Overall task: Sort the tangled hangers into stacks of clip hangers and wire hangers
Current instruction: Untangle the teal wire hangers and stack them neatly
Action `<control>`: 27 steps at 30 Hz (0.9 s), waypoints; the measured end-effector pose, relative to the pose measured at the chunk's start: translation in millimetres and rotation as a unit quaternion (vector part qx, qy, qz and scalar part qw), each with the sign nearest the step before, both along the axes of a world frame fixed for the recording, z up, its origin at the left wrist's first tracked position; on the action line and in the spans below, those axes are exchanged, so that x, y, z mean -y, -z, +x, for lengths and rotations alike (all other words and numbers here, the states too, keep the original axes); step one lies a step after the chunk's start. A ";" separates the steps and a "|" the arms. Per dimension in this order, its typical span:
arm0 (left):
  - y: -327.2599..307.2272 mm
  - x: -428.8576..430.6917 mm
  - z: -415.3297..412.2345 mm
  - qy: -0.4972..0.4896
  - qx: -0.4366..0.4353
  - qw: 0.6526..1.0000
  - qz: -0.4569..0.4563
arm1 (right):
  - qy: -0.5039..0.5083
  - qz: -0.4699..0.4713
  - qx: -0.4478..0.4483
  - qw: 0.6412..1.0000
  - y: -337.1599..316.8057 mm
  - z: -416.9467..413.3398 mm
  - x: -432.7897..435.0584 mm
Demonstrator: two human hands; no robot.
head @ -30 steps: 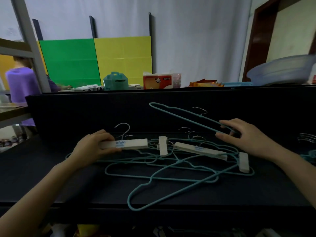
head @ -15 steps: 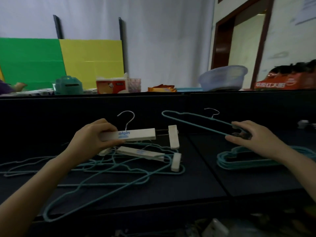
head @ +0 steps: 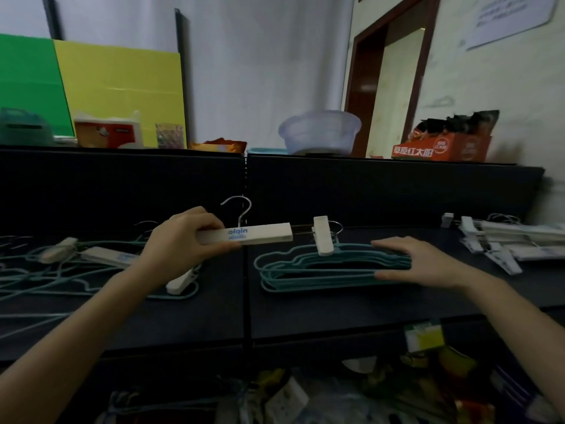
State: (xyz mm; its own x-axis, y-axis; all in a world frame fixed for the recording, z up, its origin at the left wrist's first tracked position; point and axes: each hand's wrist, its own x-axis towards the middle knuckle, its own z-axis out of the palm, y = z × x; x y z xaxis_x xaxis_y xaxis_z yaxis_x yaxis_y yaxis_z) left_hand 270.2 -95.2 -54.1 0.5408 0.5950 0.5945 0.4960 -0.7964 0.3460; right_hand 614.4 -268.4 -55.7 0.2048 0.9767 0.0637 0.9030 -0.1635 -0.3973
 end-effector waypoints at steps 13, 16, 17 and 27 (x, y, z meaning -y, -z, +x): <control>-7.3 5.3 66.2 0.020 -0.038 0.999 0.005 | -0.014 -0.037 -0.033 0.999 10.3 31.8 -3.2; -11.4 11.9 92.5 0.036 -0.047 0.998 0.006 | -0.004 -0.042 -0.036 0.998 10.3 43.1 4.3; -13.2 15.7 100.7 0.041 -0.052 0.998 0.010 | -0.002 -0.029 -0.044 0.999 11.2 47.3 8.4; -20.8 49.9 201.1 0.062 -0.075 0.995 0.037 | 0.037 0.036 -0.003 0.999 7.3 122.5 75.0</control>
